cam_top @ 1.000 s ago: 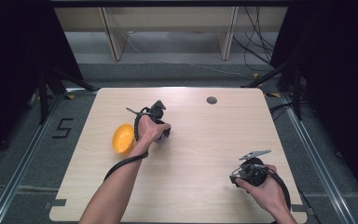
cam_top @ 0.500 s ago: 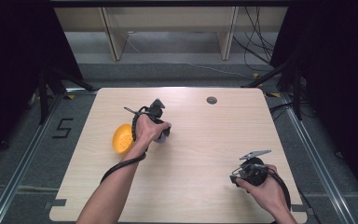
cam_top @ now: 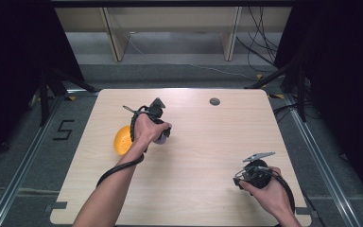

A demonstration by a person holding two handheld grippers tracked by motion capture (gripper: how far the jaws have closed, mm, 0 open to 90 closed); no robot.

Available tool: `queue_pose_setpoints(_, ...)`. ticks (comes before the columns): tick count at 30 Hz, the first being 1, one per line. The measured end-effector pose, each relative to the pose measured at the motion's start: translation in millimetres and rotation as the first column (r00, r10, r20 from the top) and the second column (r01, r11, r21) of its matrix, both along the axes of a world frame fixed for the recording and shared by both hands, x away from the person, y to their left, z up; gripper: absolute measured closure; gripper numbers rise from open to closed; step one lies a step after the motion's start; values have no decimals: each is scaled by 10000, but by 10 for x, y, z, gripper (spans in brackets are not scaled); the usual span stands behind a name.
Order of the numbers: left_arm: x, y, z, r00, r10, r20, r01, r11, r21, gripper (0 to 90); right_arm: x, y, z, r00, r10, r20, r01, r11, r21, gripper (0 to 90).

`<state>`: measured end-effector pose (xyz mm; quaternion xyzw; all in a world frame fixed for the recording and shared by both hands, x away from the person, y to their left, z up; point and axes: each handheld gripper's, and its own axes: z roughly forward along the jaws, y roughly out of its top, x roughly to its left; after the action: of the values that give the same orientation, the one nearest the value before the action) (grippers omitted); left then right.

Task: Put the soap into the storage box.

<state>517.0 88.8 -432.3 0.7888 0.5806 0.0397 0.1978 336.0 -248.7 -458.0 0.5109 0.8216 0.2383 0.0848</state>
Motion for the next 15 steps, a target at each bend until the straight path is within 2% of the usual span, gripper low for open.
queue_pose_setpoints(6,-22,22,36,10000,-64,53,64,10000,53,488,-3,-4,3,10000,-27,-6,27,10000,32,551)
queue_pose_setpoints(8,-37,26,43,9998,-18,188,18,10000,2,488,1,-11,1,10000,76,43,-76,10000,-37,552)
queue_pose_setpoints(12,-52,51,68,9999,-119,69,119,9999,1,488,-1,-22,-1,9998,178,97,-178,9998,-81,552)
queue_pose_setpoints(15,-68,58,73,9999,48,131,-47,10000,-28,488,-4,-15,9,10000,59,13,-59,10000,3,552)
